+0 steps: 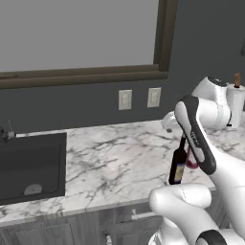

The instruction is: There is a wine glass and glass cup on the dining counter. Place the wine bottle next to the wine glass and the juice bottle next to the glass cup.

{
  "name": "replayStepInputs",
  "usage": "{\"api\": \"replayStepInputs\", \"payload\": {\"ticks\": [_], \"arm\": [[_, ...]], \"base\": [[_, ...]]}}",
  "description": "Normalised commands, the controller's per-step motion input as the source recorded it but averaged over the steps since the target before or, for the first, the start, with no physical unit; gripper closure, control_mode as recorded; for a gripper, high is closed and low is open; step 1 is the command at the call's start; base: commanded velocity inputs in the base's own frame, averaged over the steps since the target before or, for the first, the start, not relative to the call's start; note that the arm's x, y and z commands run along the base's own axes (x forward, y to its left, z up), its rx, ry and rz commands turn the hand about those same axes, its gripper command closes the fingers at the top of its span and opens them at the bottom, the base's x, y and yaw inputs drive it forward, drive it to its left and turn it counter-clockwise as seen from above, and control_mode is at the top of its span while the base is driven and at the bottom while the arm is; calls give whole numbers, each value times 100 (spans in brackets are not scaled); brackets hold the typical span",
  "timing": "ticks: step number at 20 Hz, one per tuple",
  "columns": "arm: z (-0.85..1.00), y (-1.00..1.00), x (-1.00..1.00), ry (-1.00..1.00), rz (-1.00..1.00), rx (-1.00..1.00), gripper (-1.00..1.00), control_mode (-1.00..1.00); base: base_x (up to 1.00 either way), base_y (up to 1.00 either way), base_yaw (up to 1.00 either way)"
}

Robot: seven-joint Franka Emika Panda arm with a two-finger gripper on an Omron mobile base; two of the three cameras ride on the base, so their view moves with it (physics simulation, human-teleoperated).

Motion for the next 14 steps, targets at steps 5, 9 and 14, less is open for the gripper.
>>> {"api": "replayStepInputs", "payload": {"ticks": [5, 9, 14], "arm": [[-25, -65, -59, -21, 26, 11, -100, -100], [-34, -58, -30, -14, 33, 16, -100, -100], [-41, -29, 4, -6, 37, 21, -100, -100]], "base": [[0, 0, 0], [0, 0, 0], [0, 0, 0]]}}
